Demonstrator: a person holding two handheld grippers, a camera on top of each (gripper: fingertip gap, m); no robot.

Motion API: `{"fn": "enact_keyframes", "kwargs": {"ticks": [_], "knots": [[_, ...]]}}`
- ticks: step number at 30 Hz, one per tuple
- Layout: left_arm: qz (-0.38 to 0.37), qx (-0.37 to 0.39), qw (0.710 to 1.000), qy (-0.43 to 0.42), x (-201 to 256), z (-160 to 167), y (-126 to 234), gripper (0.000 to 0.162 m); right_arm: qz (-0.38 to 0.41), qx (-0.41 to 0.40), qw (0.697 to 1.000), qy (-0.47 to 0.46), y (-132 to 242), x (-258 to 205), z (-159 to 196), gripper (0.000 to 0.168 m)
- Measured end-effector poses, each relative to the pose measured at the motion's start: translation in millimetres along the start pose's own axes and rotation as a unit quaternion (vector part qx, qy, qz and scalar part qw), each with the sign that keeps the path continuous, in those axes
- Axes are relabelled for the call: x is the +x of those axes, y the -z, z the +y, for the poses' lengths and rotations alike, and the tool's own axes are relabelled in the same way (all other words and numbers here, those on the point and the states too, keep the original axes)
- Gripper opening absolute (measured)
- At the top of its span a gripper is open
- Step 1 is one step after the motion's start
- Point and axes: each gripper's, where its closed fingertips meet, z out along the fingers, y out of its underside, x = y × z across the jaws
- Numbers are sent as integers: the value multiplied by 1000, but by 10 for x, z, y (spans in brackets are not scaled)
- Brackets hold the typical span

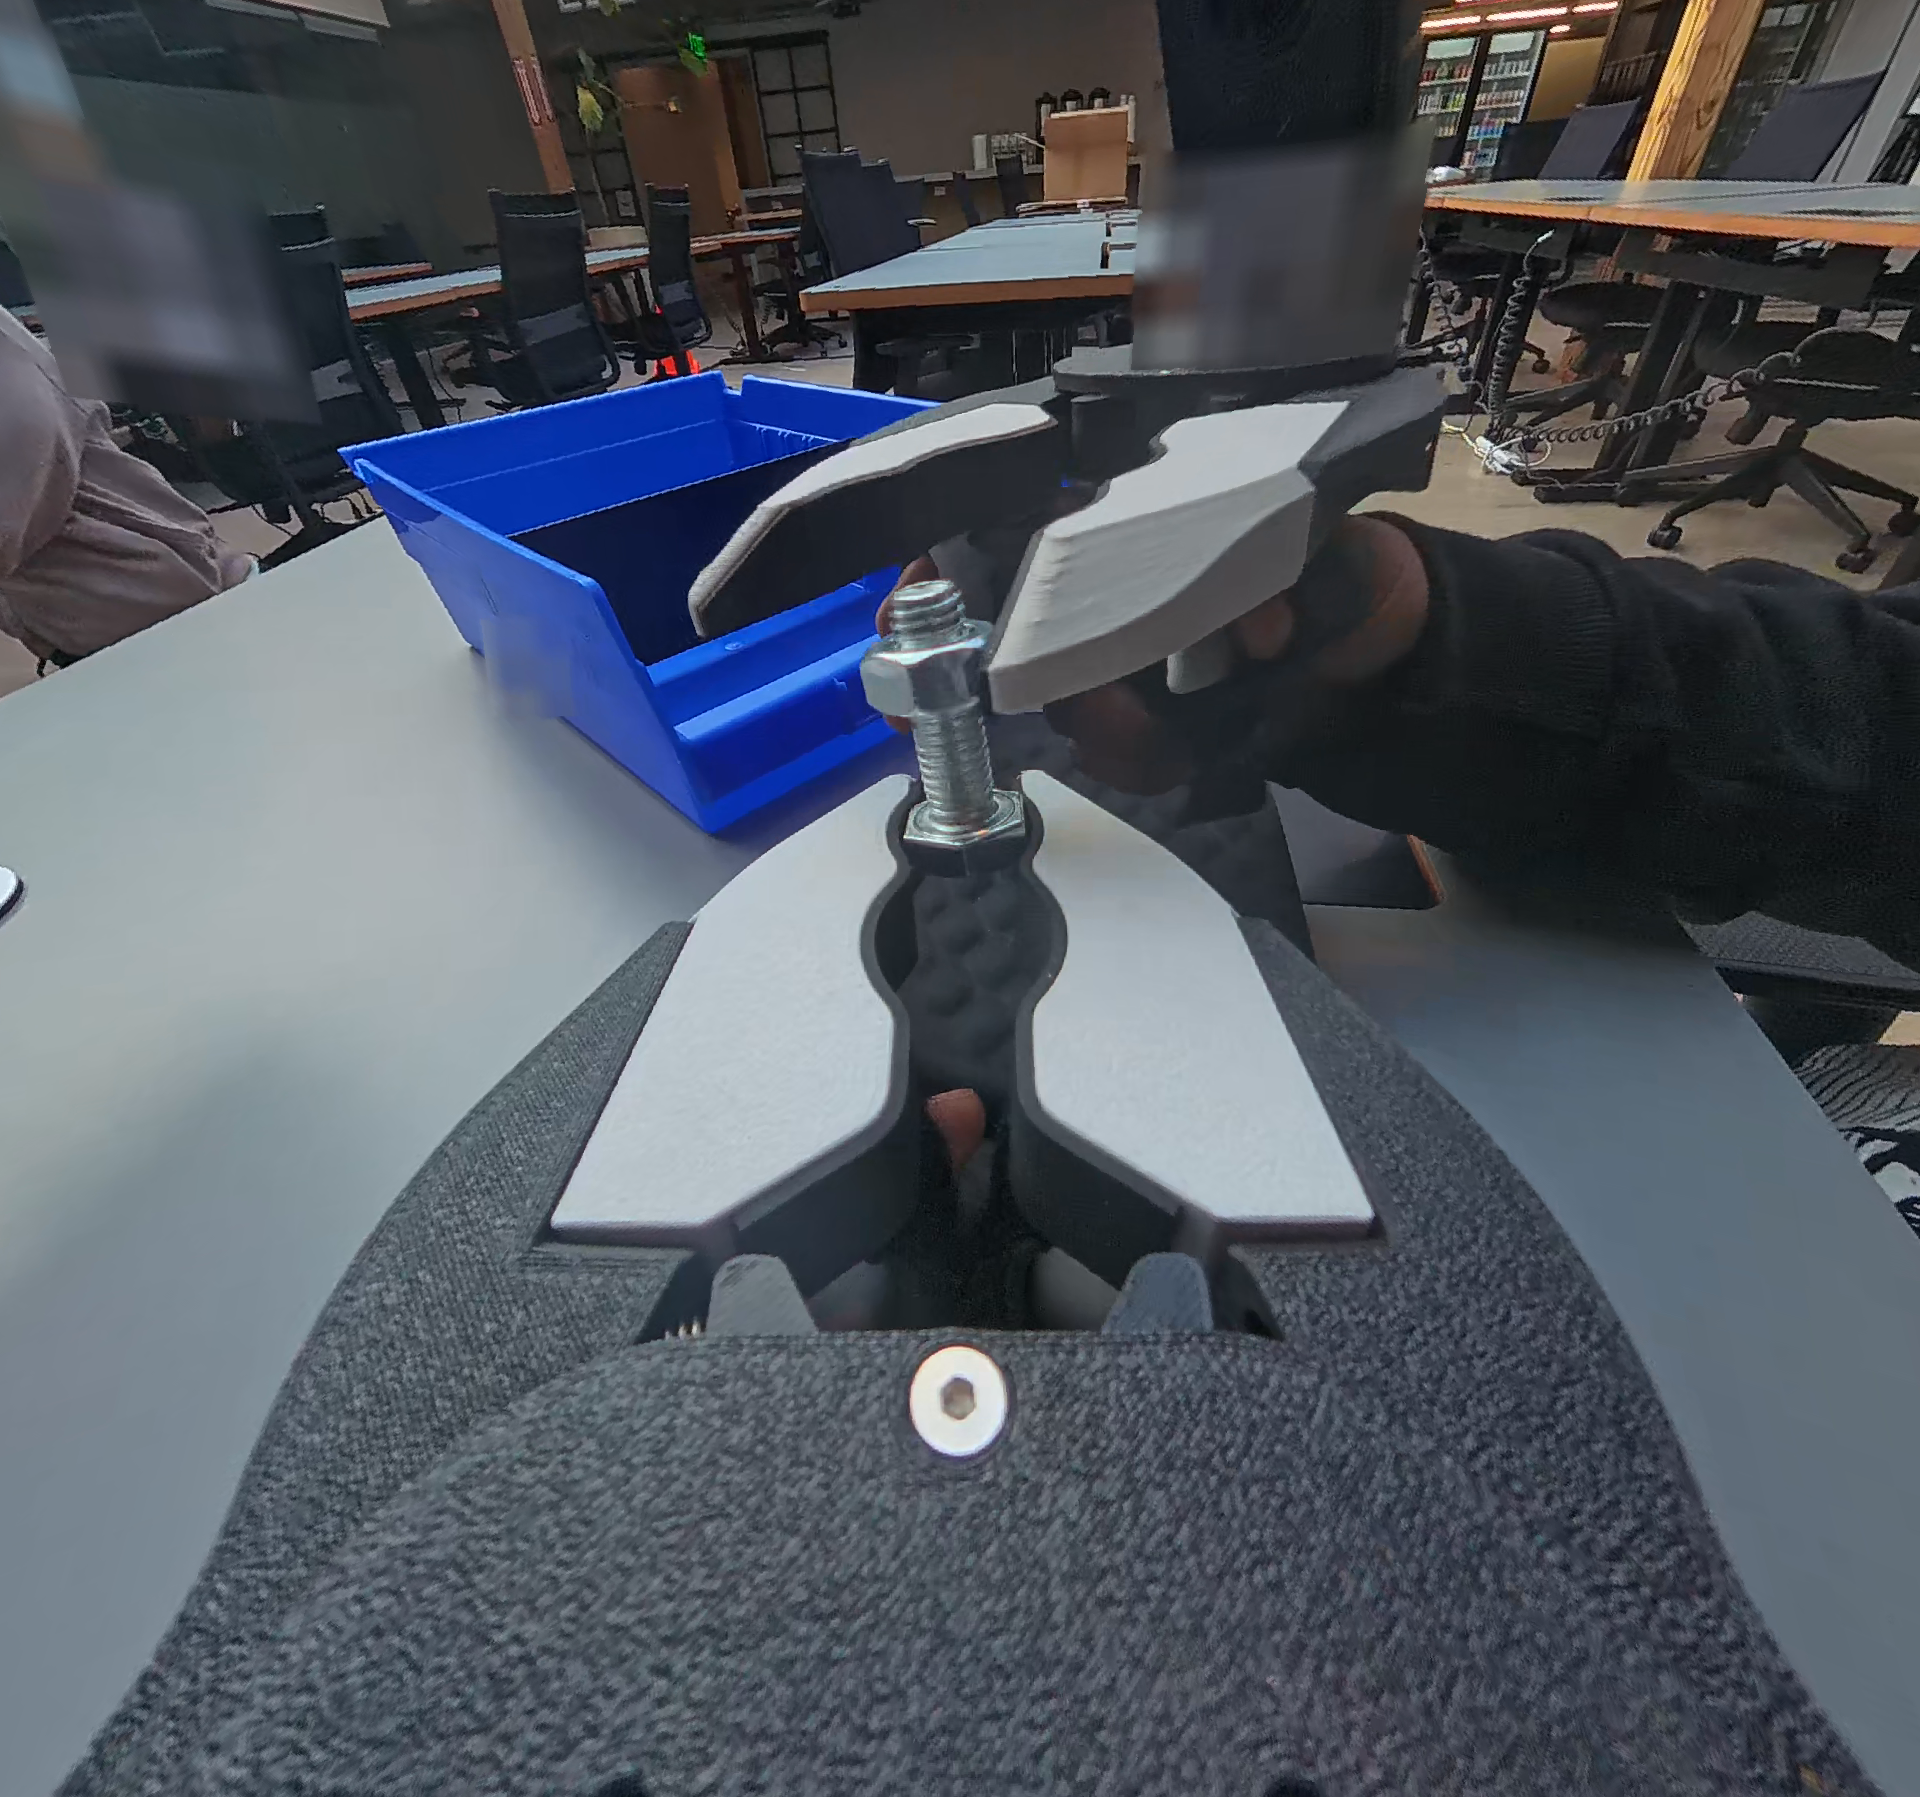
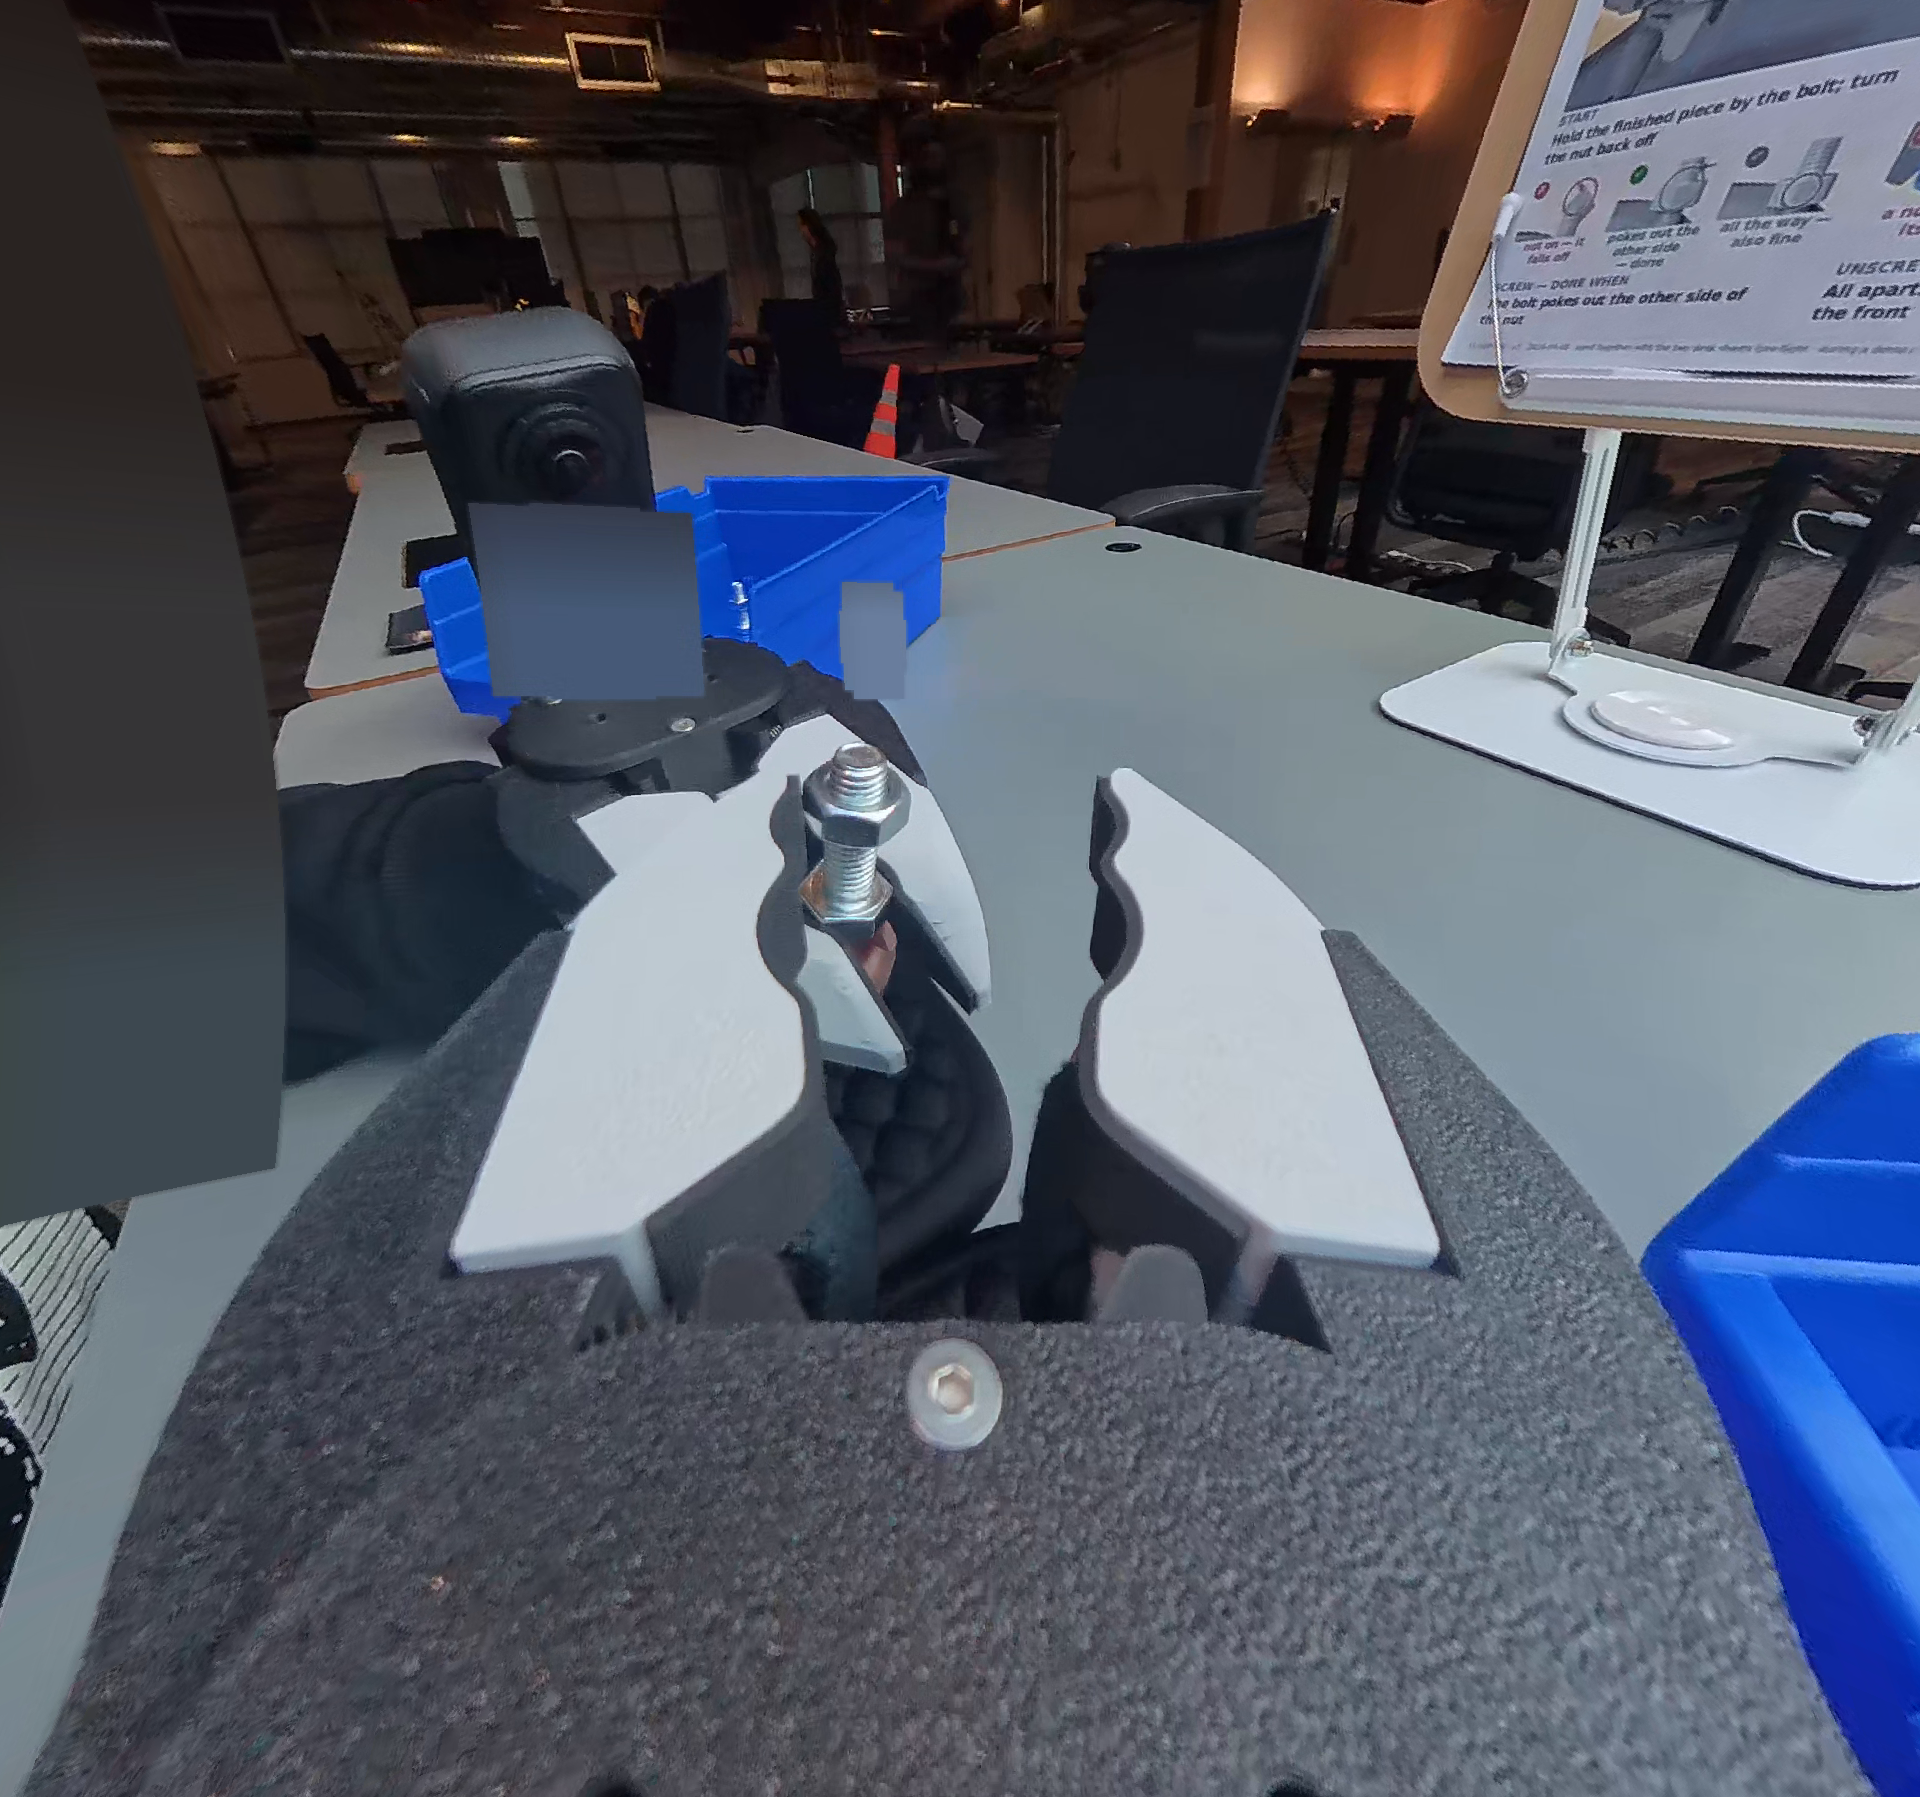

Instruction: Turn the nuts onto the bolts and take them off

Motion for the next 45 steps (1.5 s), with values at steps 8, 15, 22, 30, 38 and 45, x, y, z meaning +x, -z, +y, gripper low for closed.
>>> {"fn": "enact_keyframes", "kwargs": {"ticks": [8, 15, 22, 30, 38, 45], "knots": [[-1, 2, 1000, 2, -7, -5, 3, 14, 14, 3, 1000, -1, 158, 90, -16, 39], [-1, -1, 1000, -3, 3, -2, -1, 14, -18, 16, 1000, -18, 20, -71, -32, 54], [-3, 1, 1000, -4, -1, -8, 1, 14, 0, 12, 1000, -16, -35, -19, -2, 52], [-3, 7, 1000, 2, -14, -22, 10, 14, 27, 28, 999, -28, 169, 93, 25, 42], [-2, 3, 1000, -2, -2, -10, 0, 14, -4, 49, 998, -41, 60, -57, -46, 53], [-2, 6, 1000, -1, -8, -16, 6, 14, -1, 30, 999, -25, -93, -71, -20, 51]]}}
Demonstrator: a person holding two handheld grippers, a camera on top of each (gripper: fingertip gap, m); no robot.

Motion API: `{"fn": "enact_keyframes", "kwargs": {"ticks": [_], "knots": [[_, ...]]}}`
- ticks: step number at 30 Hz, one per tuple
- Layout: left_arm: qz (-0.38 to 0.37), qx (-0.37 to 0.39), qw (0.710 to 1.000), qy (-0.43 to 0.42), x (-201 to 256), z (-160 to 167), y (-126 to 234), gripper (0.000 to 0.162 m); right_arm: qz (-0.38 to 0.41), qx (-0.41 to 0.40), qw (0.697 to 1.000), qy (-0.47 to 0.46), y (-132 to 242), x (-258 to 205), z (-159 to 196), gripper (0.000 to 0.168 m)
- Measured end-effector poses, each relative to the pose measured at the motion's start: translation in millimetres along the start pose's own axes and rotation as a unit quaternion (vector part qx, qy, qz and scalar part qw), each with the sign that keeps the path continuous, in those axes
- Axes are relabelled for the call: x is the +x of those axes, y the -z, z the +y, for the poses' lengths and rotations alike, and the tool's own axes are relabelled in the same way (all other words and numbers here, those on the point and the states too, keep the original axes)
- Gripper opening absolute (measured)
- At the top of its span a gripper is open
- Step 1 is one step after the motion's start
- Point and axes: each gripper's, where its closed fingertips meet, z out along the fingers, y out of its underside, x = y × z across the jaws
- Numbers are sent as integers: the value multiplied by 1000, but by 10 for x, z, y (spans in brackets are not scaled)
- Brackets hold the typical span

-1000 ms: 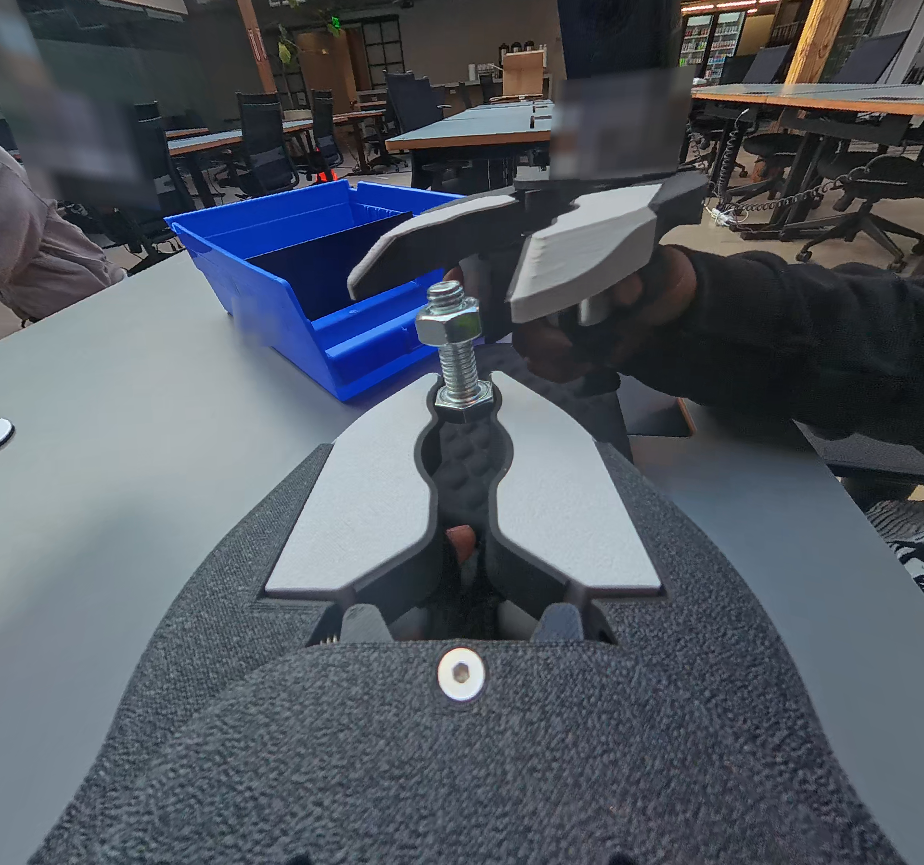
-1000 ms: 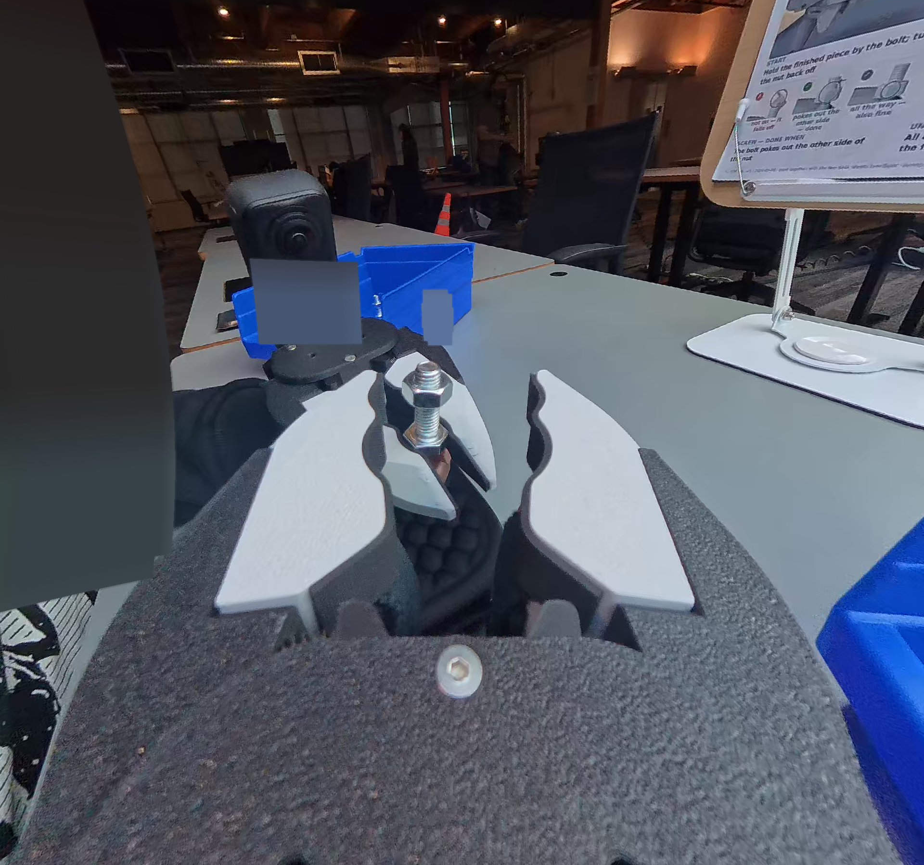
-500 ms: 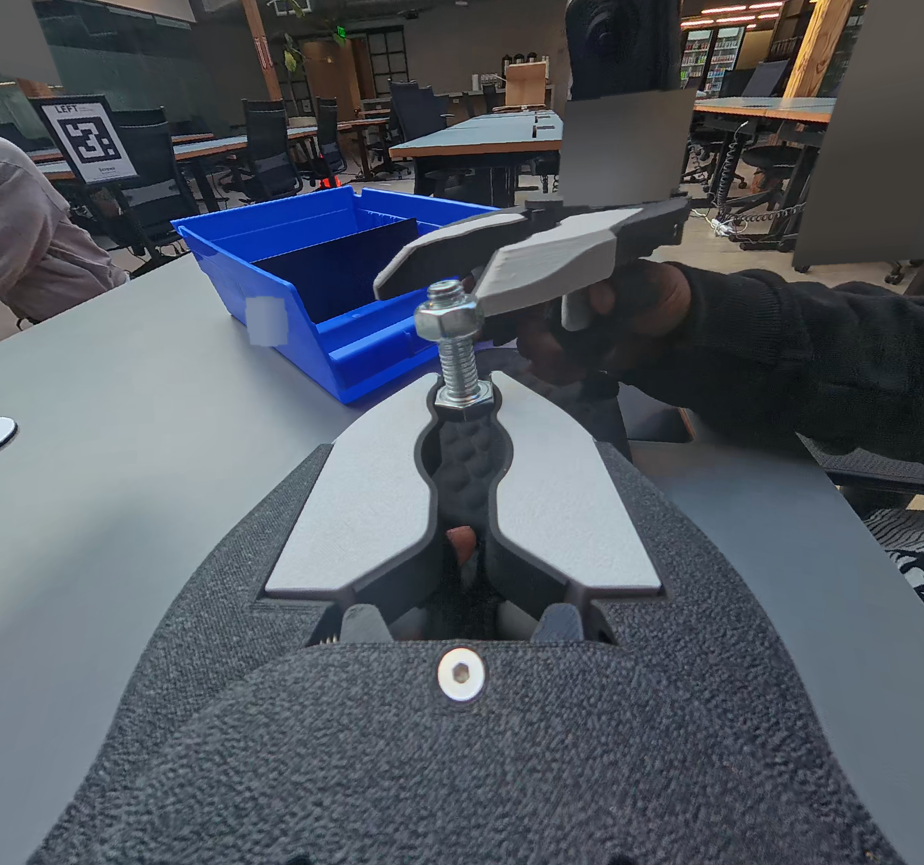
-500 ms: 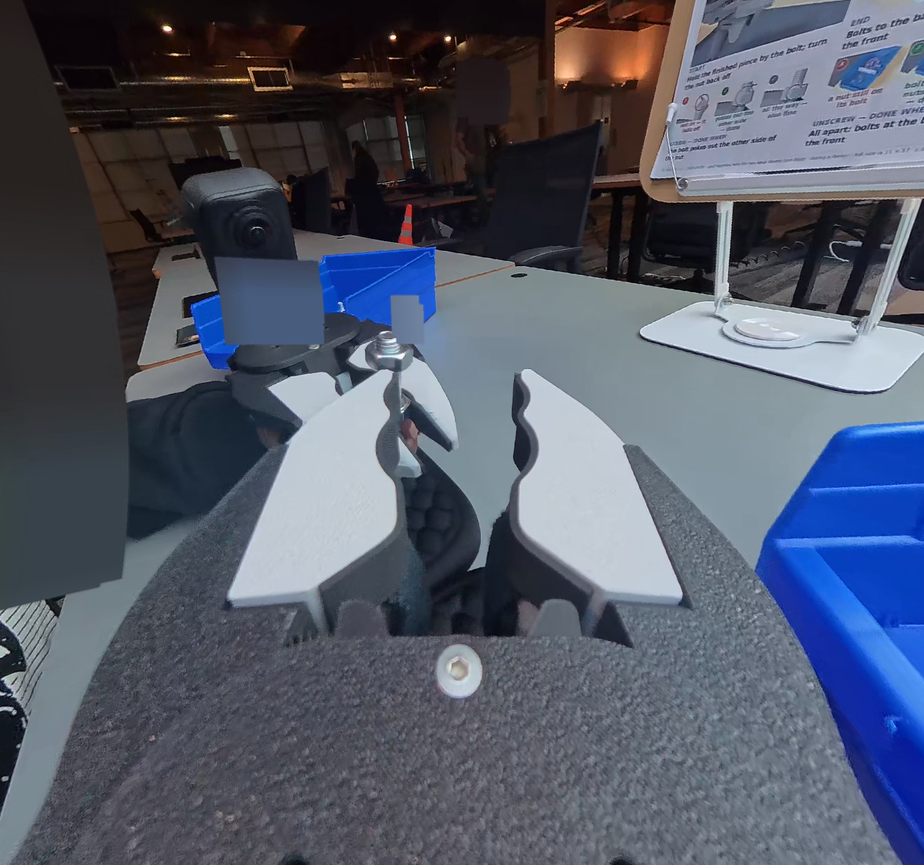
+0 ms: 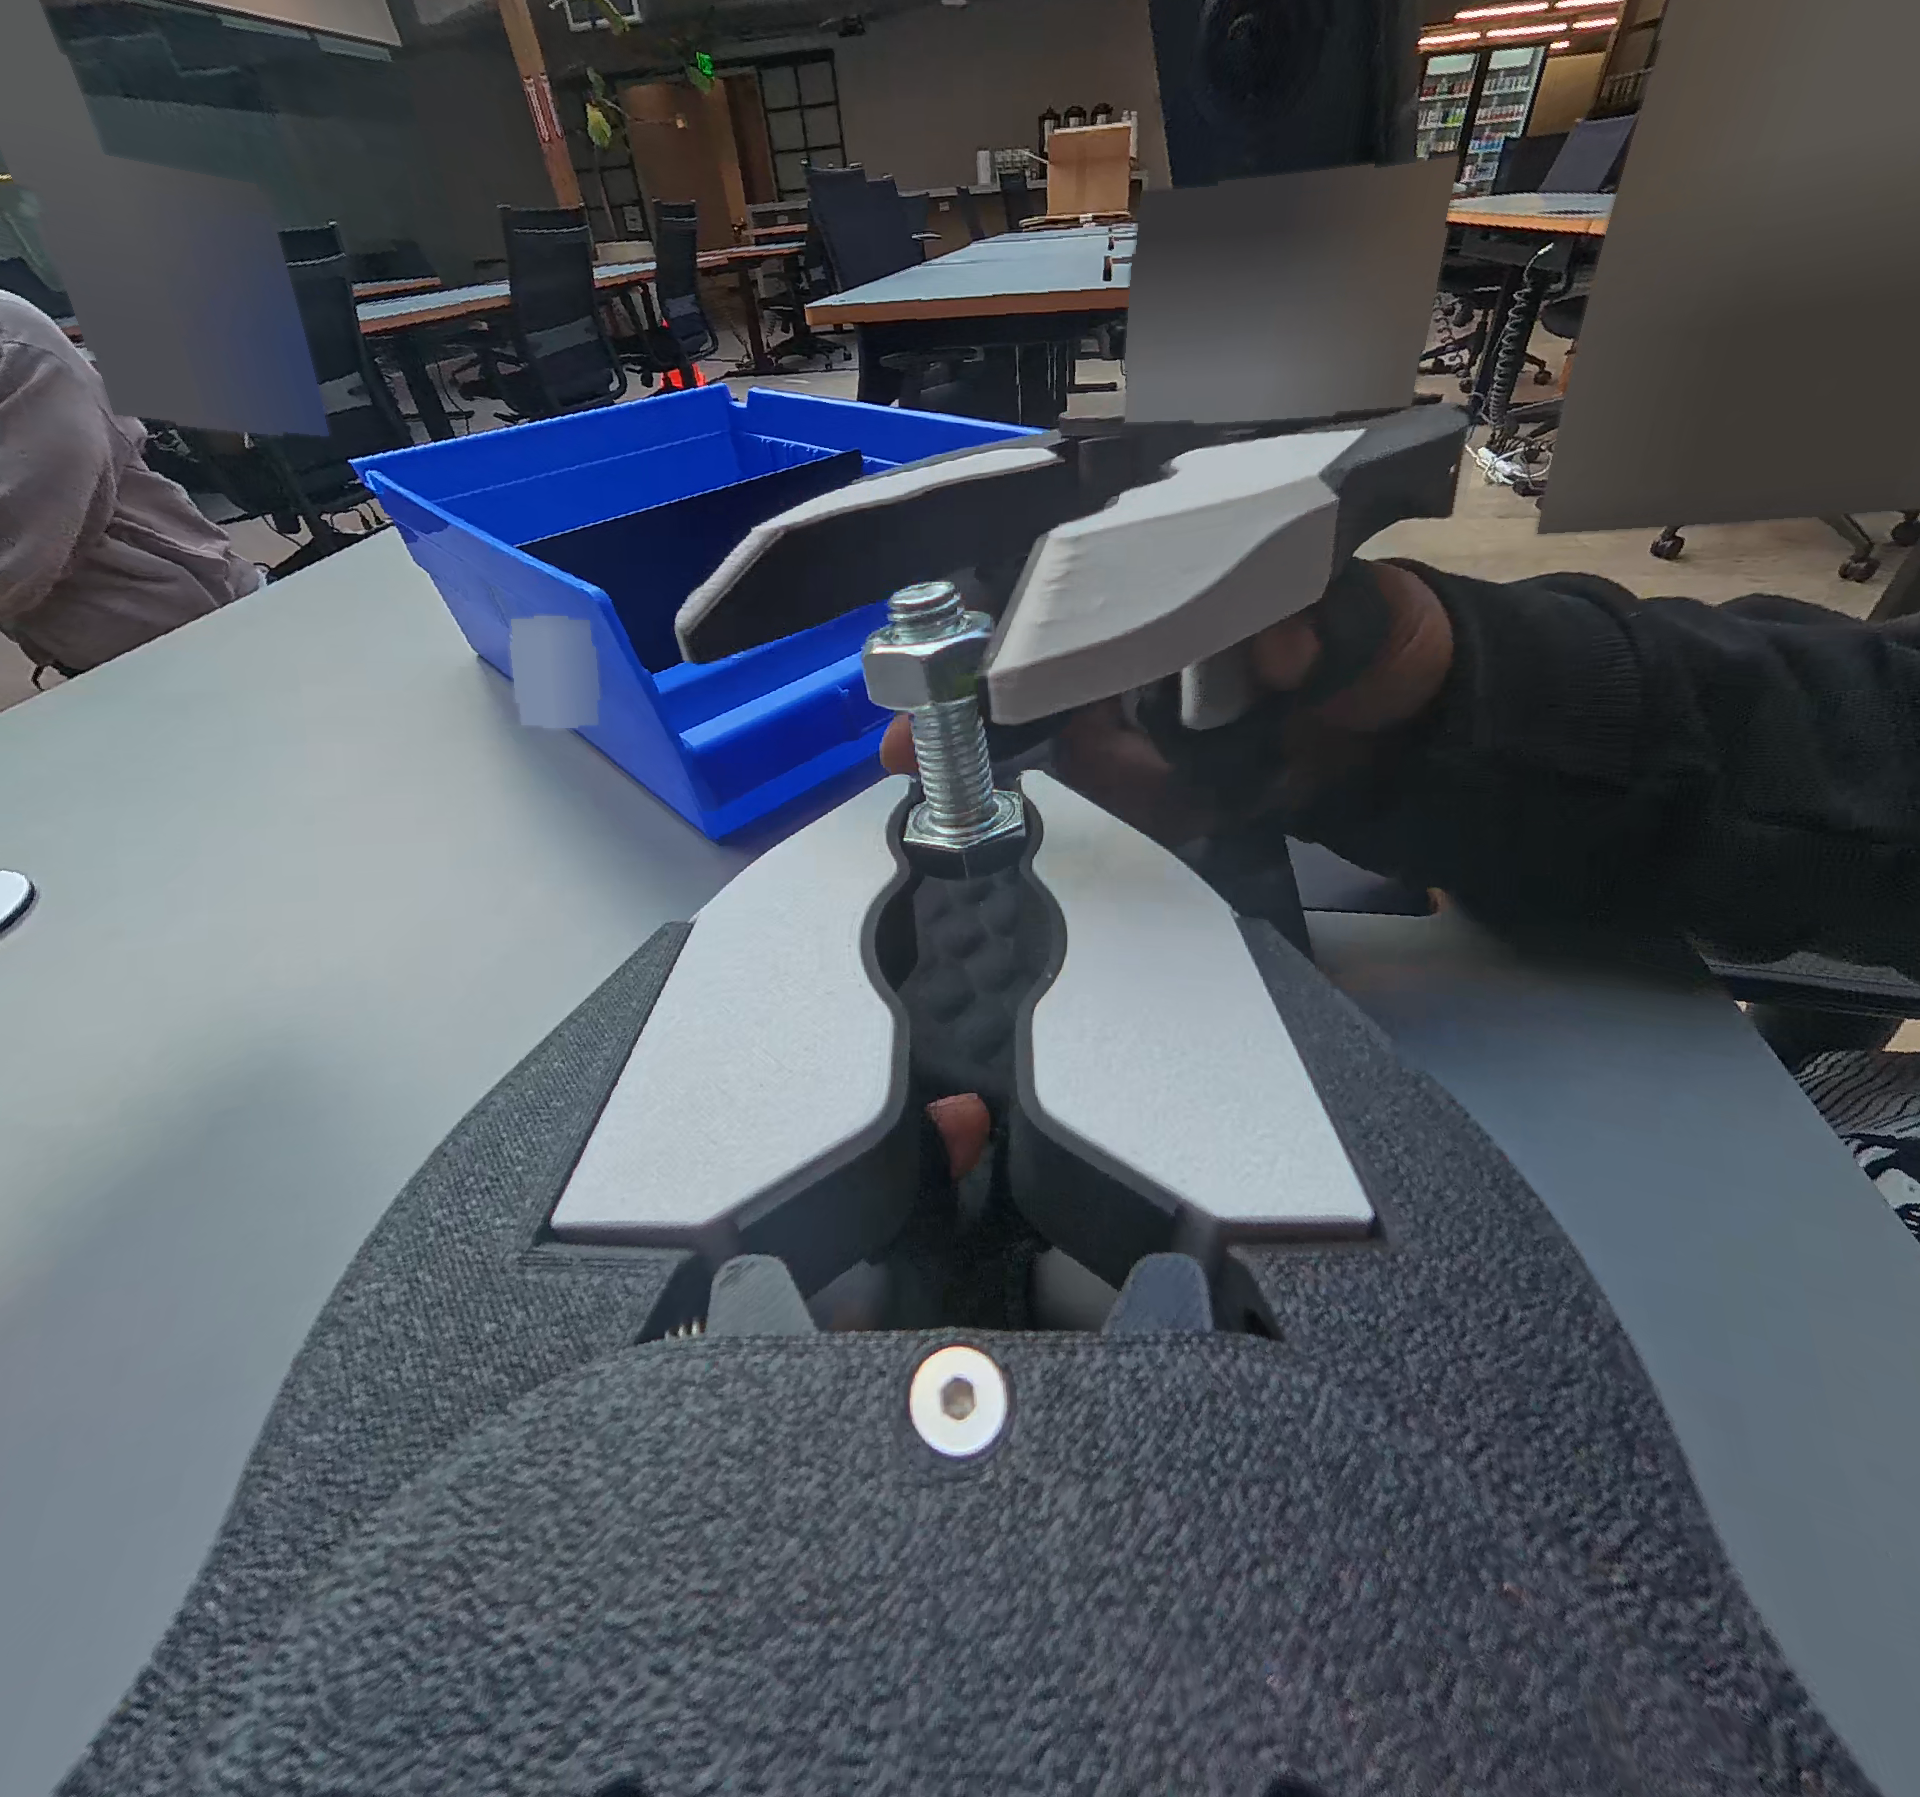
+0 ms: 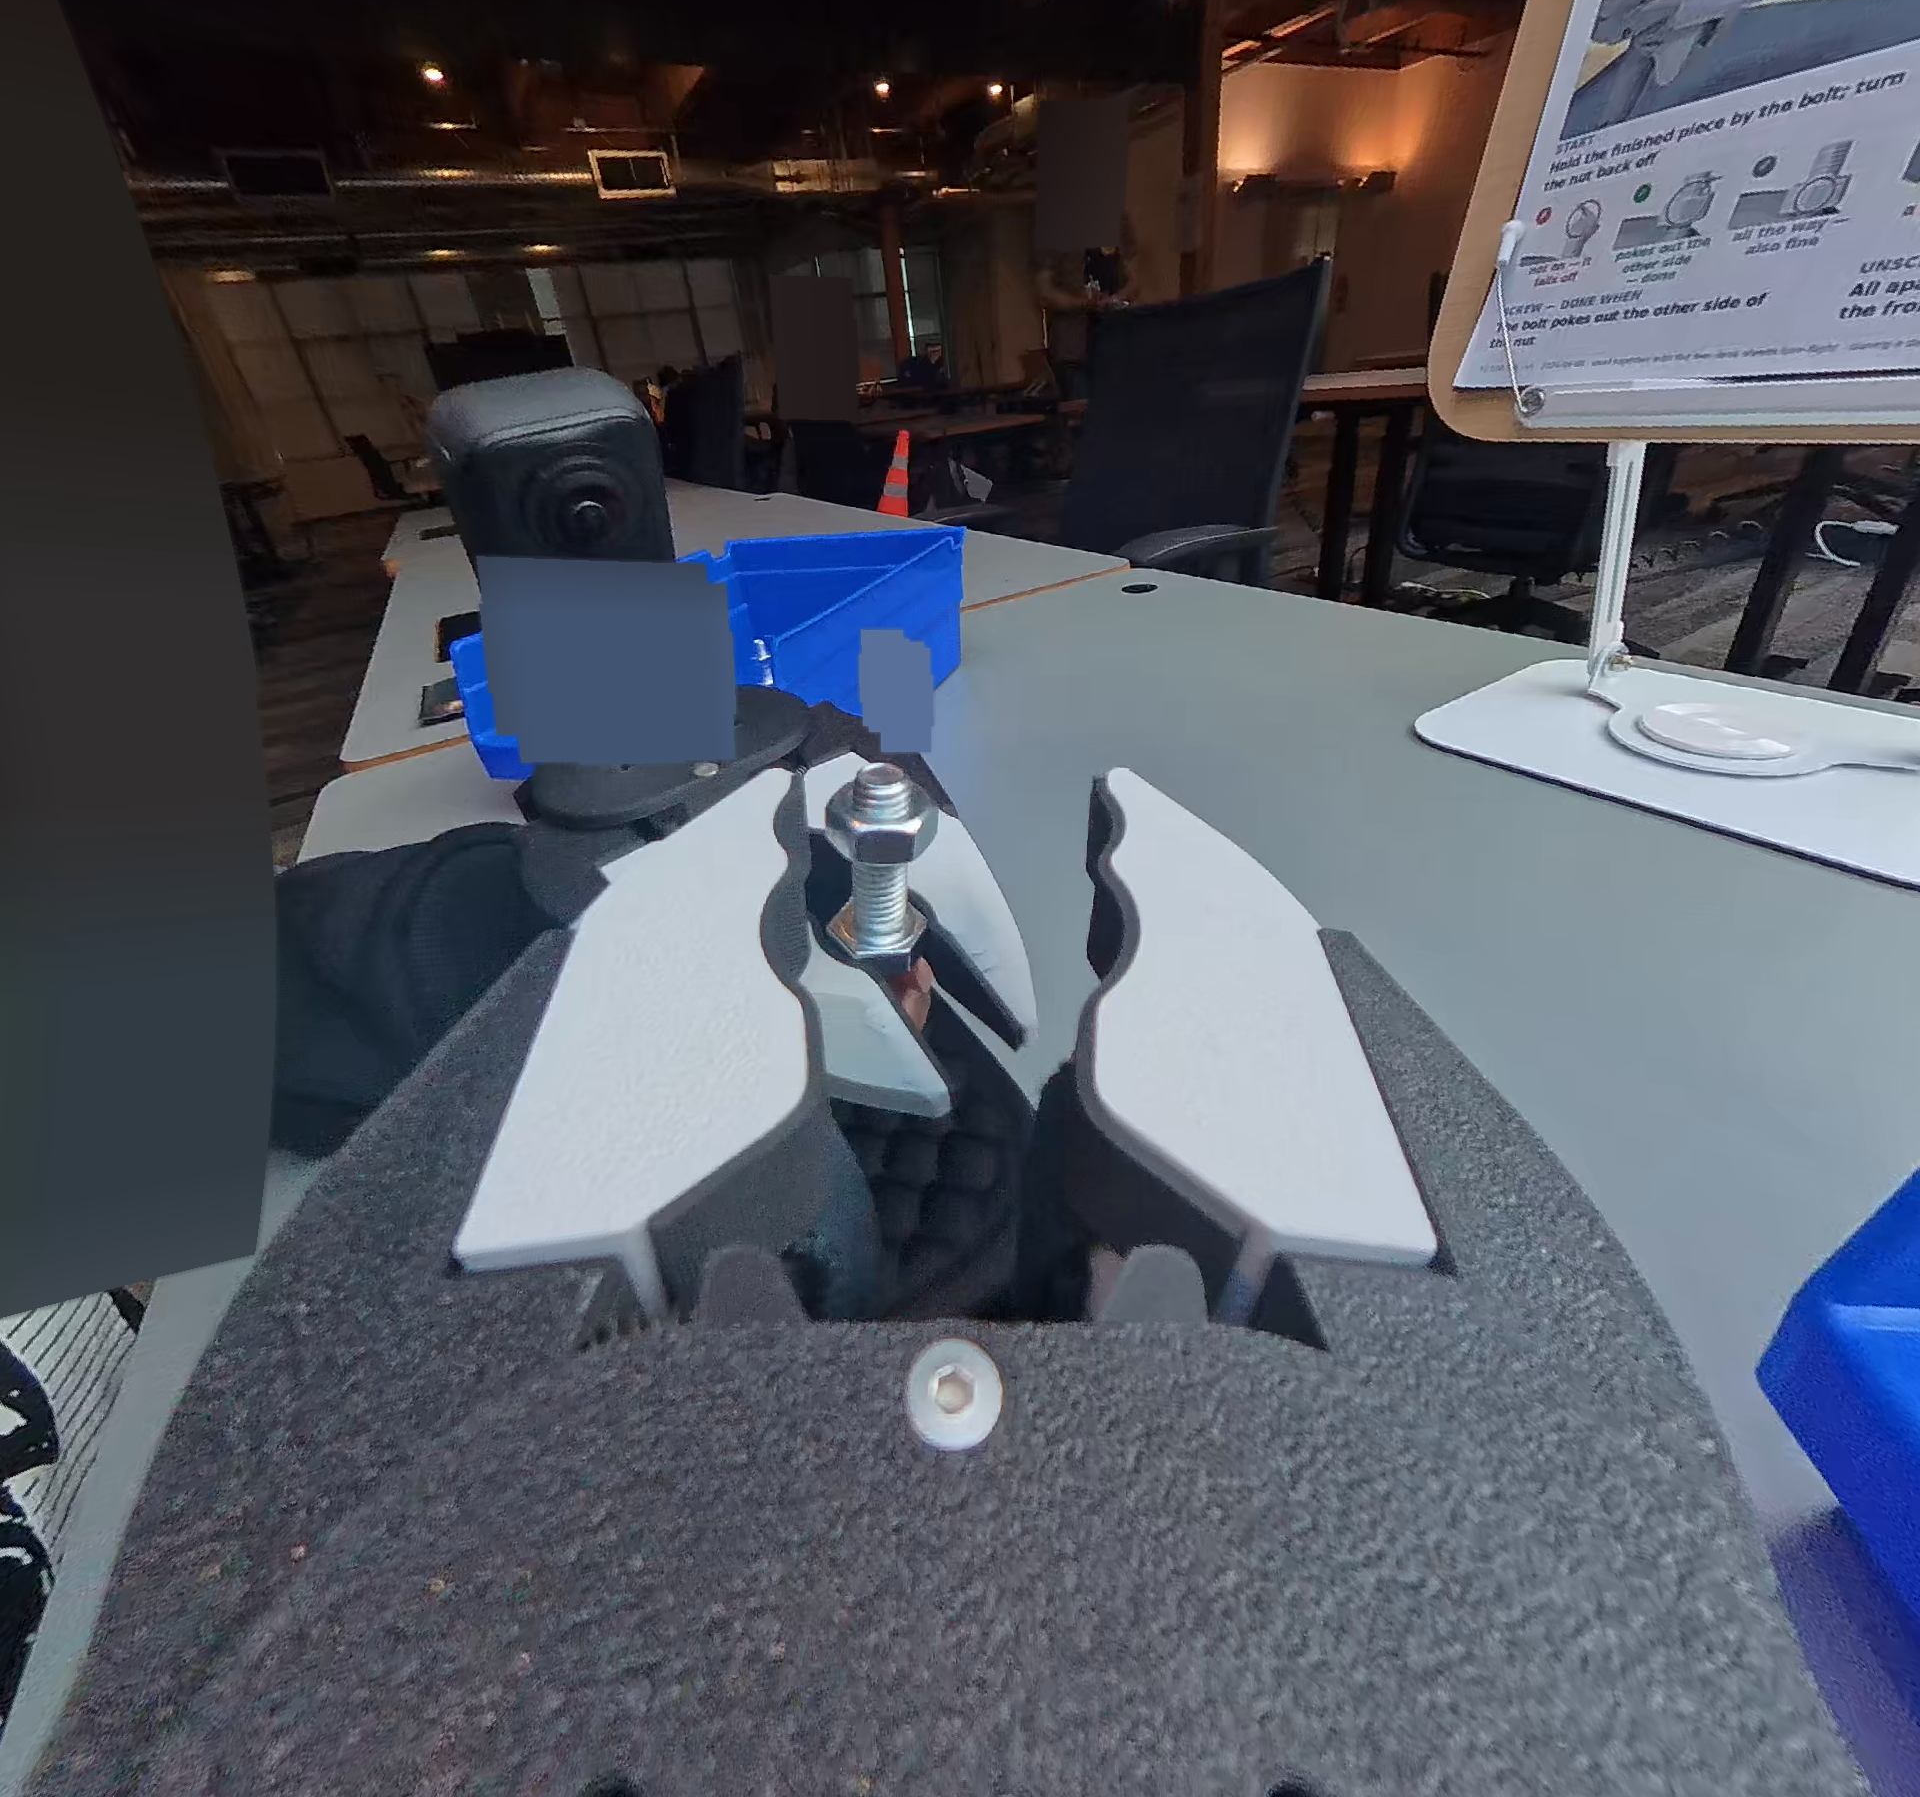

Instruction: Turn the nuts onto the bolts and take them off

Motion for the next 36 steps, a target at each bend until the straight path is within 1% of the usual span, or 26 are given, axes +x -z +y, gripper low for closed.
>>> {"fn": "enact_keyframes", "kwargs": {"ticks": [6, 8, 11, 18, 27, 36], "knots": [[-2, 4, 1000, 6, -17, -9, 8, 14, 19, 3, 1000, -8, 182, 118, 14, 52], [0, 5, 1000, 6, -12, -13, 10, 14, 35, 8, 999, -11, 246, 187, 14, 47], [-2, 6, 1000, 7, -20, -15, 13, 14, 29, 19, 999, -17, 282, 183, -19, 46], [0, 7, 1000, 9, -20, -19, 16, 14, -6, 16, 1000, -2, 128, 16, -52, 51], [0, 6, 1000, 5, -10, -17, 17, 14, -8, 1, 1000, -5, -65, -9, -24, 51], [-1, 14, 1000, 11, -26, -38, 34, 14, 1, -5, 1000, 9, 92, 73, -40, 50]]}}
